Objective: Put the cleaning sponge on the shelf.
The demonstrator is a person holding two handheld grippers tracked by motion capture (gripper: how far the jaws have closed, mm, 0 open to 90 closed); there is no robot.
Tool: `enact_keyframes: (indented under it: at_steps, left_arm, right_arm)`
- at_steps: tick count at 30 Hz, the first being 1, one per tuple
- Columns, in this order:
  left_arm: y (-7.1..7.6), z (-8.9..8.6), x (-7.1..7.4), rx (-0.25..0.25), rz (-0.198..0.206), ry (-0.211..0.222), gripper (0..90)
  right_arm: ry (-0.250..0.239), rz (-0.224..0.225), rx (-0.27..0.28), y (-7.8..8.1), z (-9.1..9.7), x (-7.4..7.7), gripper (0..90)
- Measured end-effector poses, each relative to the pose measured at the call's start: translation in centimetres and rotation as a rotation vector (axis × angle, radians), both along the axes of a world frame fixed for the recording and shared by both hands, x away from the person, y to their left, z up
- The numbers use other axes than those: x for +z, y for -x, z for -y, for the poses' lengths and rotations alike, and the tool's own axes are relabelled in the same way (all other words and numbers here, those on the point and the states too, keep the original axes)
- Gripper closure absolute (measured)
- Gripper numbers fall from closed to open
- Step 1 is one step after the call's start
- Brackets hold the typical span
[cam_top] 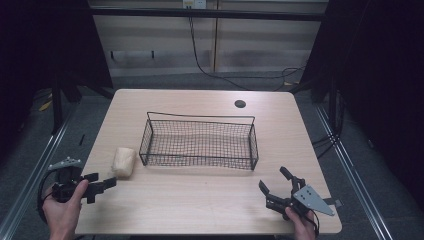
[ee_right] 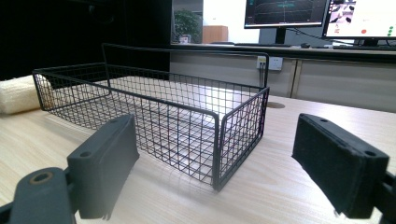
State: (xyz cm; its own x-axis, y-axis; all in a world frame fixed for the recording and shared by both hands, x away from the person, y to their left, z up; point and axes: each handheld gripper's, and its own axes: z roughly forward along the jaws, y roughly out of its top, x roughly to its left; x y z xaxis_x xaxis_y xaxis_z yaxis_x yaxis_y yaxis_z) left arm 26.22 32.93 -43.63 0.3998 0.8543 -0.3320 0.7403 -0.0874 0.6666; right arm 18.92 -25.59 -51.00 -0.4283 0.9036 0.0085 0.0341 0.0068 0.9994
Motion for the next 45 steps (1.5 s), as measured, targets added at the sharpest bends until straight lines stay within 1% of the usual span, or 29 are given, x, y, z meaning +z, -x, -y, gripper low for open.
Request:
enact_keyframes:
  at_steps: [2, 5, 6, 9, 11, 13, 14, 16, 18, 21, 22, 24, 28, 31, 32, 36, 38, 39, 41, 42, 43, 44, 45]
  left_arm:
    - [0.0, 0.1, 0.0, -0.007, -0.002, 0.001, 16.8]
    - [0.0, 0.2, 0.1, 0.004, -0.007, -0.003, 16.8]
    - [0.0, 0.3, 0.0, 0.009, -0.014, 0.004, 16.8]
    - [0.1, 0.3, 0.1, 0.000, -0.019, 0.006, 16.8]
    - [0.0, 0.4, 0.2, 0.010, -0.022, 0.009, 16.8]
    - [-0.1, 0.4, 0.3, 0.020, -0.035, 0.028, 16.8]
    - [-0.2, 0.4, 0.4, 0.012, -0.038, 0.031, 16.8]
    - [-0.2, 0.5, 0.5, 0.013, -0.039, 0.027, 16.8]
    - [-0.3, 0.7, 0.7, 0.014, -0.043, 0.007, 16.8]
    - [-0.5, 0.8, 1.0, 0.009, -0.045, 0.006, 17.1]
    - [-0.5, 0.9, 1.2, 0.001, -0.045, -0.009, 17.6]
    - [-0.5, 1.0, 1.5, -0.015, -0.047, -0.023, 17.6]
    - [-0.7, 1.0, 2.1, -0.027, -0.055, -0.037, 17.6]
    - [-1.3, 1.2, 2.5, -0.048, -0.082, -0.055, 17.6]
    - [-1.4, 1.3, 2.6, -0.052, -0.085, -0.056, 17.5]
    - [-2.3, 1.9, 3.1, -0.064, -0.103, -0.104, 17.5]
    - [-2.7, 2.1, 3.2, -0.057, -0.109, -0.109, 17.5]
    - [-2.9, 2.2, 3.3, -0.043, -0.112, -0.111, 17.5]
    - [-3.4, 2.5, 3.5, -0.034, -0.108, -0.141, 17.4]
    - [-3.7, 2.7, 3.5, -0.039, -0.118, -0.152, 17.4]
    - [-4.0, 2.9, 3.6, -0.046, -0.128, -0.150, 17.4]
    - [-4.0, 2.9, 3.6, -0.046, -0.128, -0.150, 17.4]
    - [-4.6, 3.0, 3.7, -0.060, -0.150, -0.185, 17.4]
  right_arm:
    - [-0.001, 0.001, 0.001, 0.0, 0.0, 0.0, 13.4]
    - [-0.003, 0.003, -0.002, 0.0, 0.1, 0.0, 13.4]
    - [-0.016, 0.006, -0.006, 0.1, 0.1, -0.1, 13.4]
    - [-0.006, 0.009, -0.010, 0.1, 0.1, -0.1, 13.4]
    - [-0.010, 0.008, -0.014, 0.1, 0.1, 0.0, 13.4]
    - [-0.012, 0.009, -0.017, 0.1, 0.1, -0.1, 13.4]
    - [-0.012, 0.009, -0.018, 0.2, 0.1, -0.1, 13.4]
    - [-0.014, 0.007, -0.020, 0.1, 0.1, -0.1, 13.5]
    - [-0.016, 0.007, -0.017, 0.1, 0.1, -0.1, 13.4]
    - [-0.016, 0.010, -0.014, 0.1, 0.1, -0.1, 13.4]
    - [-0.014, 0.012, -0.017, 0.1, 0.2, -0.1, 13.4]
    - [-0.013, 0.009, -0.015, 0.2, 0.1, -0.1, 13.4]
    - [-0.011, 0.013, -0.018, 0.2, 0.1, -0.1, 13.4]
    - [-0.013, 0.009, -0.020, 0.2, 0.1, -0.1, 13.4]
    - [-0.011, 0.008, -0.021, 0.2, 0.1, -0.1, 13.4]
    - [-0.014, 0.012, -0.022, 0.1, 0.1, -0.1, 13.4]
    - [-0.013, 0.012, -0.020, 0.2, 0.1, -0.1, 13.4]
    - [-0.015, 0.013, -0.020, 0.2, 0.1, -0.1, 13.4]
    - [-0.012, 0.011, -0.024, 0.2, 0.1, -0.1, 13.4]
    - [-0.009, 0.007, -0.022, 0.1, 0.1, -0.1, 13.4]
    - [-0.008, 0.004, -0.021, 0.1, 0.0, 0.0, 13.4]
    - [-0.006, 0.002, -0.014, 0.1, 0.0, 0.0, 13.5]
    - [-0.005, 0.000, -0.014, 0.1, 0.0, 0.0, 13.4]
